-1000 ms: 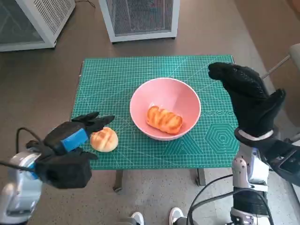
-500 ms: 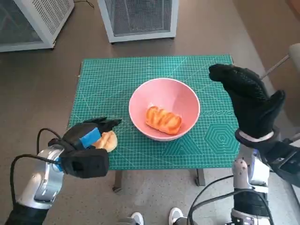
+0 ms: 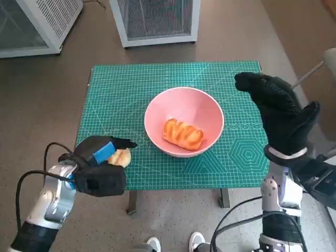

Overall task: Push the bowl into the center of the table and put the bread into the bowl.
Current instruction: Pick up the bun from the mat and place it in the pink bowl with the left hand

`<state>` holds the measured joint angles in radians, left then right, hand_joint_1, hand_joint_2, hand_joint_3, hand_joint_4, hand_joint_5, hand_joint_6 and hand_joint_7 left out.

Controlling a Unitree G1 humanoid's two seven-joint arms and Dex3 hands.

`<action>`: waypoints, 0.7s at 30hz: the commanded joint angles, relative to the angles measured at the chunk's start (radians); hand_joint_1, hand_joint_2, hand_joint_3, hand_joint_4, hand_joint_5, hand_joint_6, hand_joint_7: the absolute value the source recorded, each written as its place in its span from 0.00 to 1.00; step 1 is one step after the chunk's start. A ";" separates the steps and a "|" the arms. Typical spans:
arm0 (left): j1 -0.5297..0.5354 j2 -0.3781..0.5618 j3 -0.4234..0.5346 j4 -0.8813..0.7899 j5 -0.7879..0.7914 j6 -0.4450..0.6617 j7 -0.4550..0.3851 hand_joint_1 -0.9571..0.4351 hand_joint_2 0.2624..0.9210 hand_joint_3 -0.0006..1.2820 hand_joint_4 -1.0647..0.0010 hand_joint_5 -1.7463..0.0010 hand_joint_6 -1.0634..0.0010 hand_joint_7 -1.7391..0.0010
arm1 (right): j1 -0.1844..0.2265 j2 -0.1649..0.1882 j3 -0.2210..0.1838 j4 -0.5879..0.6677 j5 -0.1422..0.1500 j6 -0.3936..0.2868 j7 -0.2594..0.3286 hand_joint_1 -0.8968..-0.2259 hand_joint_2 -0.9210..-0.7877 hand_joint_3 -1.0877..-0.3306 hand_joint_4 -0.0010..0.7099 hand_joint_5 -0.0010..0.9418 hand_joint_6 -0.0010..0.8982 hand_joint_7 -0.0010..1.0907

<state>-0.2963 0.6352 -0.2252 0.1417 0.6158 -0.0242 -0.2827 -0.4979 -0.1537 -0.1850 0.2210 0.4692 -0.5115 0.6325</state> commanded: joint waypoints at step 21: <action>0.003 0.047 0.119 -0.164 -0.056 0.019 -0.051 0.69 1.00 0.06 0.34 0.33 0.45 0.32 | 0.020 0.000 0.004 0.013 -0.010 0.006 -0.002 0.72 0.00 0.82 0.58 0.00 0.09 0.52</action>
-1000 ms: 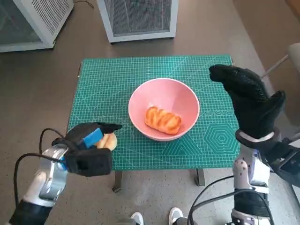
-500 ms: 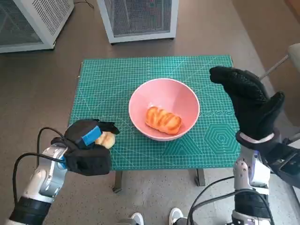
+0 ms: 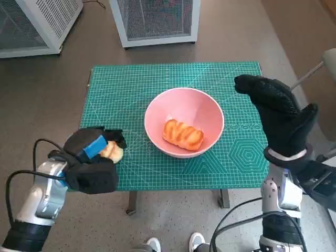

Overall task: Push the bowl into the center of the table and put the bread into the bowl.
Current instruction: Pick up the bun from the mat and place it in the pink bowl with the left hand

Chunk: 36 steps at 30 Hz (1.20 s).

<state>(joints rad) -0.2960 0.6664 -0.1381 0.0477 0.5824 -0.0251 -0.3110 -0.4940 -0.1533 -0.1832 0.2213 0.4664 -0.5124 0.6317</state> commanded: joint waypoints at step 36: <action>-0.401 -0.190 -0.068 -0.180 -0.067 0.016 -0.046 0.69 0.99 0.03 0.29 0.35 0.40 0.35 | 0.000 0.000 0.009 0.028 0.004 0.014 0.012 0.68 0.00 0.83 0.61 0.01 0.09 0.53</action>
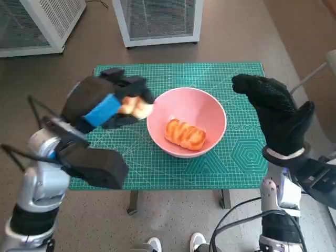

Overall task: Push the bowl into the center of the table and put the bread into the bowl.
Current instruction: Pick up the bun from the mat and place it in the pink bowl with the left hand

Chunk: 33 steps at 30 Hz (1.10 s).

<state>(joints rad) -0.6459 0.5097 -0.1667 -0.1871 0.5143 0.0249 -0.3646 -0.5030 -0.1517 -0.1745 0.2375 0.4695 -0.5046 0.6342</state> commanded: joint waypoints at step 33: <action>-0.150 -0.207 -0.238 0.511 0.103 -0.127 0.073 0.53 0.95 0.09 0.65 0.76 0.67 0.55 | 0.038 -0.008 -0.009 -0.010 -0.030 -0.014 -0.025 0.70 0.00 0.82 0.62 0.01 0.08 0.53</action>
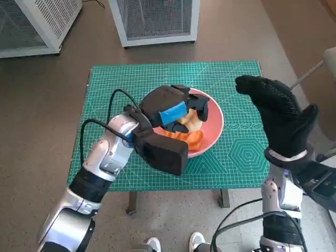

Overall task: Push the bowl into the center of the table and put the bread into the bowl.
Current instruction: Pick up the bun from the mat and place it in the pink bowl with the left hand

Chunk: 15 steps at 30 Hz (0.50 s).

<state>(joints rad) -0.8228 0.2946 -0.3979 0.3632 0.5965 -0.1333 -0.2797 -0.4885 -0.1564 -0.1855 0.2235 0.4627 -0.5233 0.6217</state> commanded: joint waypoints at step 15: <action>0.138 0.072 0.115 -0.072 -0.116 -0.138 0.059 0.34 1.00 0.01 0.94 1.00 0.86 0.80 | -0.004 0.010 0.029 -0.004 -0.044 0.033 -0.046 0.70 0.00 0.83 0.63 0.01 0.08 0.54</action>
<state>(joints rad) -0.7109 0.3486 -0.3260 0.3157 0.5261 -0.2538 -0.2299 -0.4928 -0.1515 -0.1644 0.2209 0.4280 -0.5096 0.5866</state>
